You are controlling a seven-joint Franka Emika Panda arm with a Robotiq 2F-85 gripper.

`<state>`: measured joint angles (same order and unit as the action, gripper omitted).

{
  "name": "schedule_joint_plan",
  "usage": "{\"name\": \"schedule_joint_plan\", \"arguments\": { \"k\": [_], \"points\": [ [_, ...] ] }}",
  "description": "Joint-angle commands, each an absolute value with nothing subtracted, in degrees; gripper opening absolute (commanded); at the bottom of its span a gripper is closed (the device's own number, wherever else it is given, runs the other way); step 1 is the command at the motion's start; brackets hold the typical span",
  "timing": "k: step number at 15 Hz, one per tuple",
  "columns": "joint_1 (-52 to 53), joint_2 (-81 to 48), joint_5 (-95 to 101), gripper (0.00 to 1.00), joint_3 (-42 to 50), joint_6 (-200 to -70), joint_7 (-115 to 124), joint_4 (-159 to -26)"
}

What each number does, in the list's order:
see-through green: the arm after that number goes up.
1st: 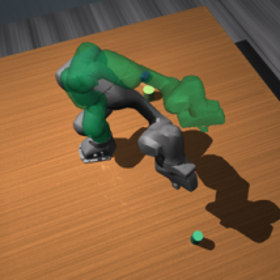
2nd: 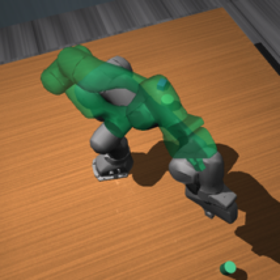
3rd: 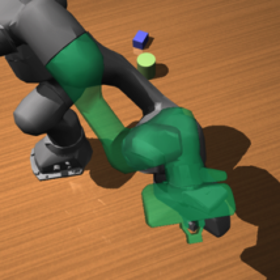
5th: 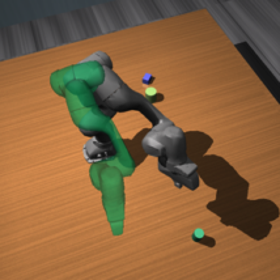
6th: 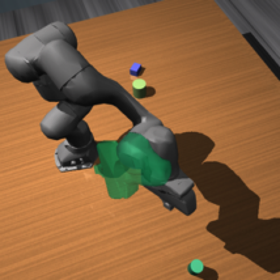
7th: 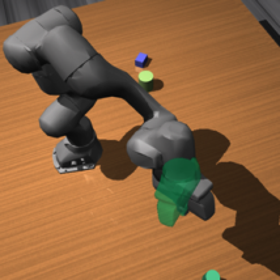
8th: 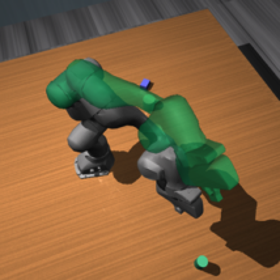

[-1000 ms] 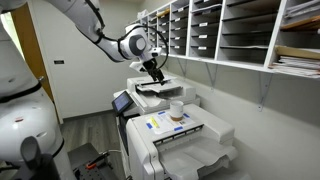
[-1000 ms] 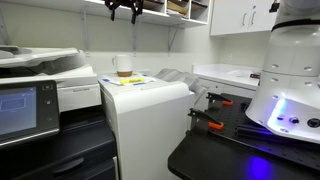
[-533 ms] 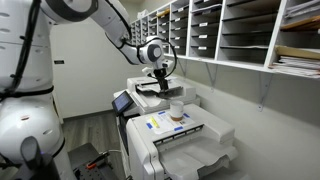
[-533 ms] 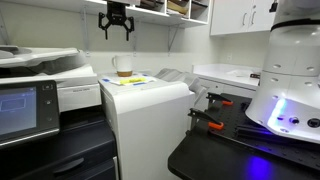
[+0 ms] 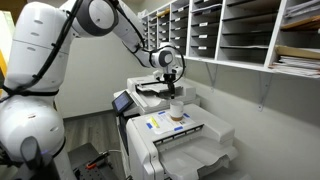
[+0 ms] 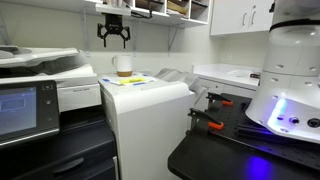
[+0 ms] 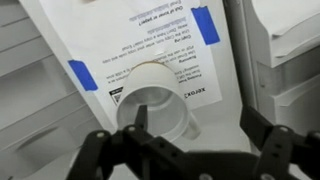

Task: Move the mug towards you

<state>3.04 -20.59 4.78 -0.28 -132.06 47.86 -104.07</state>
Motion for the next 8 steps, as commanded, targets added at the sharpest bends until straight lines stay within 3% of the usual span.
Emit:
{"name": "schedule_joint_plan", "arguments": {
  "k": [1, 5, 8],
  "points": [
    [5.0, -23.4, 2.8, 1.0, 2.3, -128.0, 50.3, -100.1],
    [5.9, -26.1, 2.4, 0.98, 4.1, -129.8, 54.4, -98.8],
    [6.1, -27.9, 1.6, 0.84, 4.5, -129.8, 55.8, -97.6]
  ]
}}
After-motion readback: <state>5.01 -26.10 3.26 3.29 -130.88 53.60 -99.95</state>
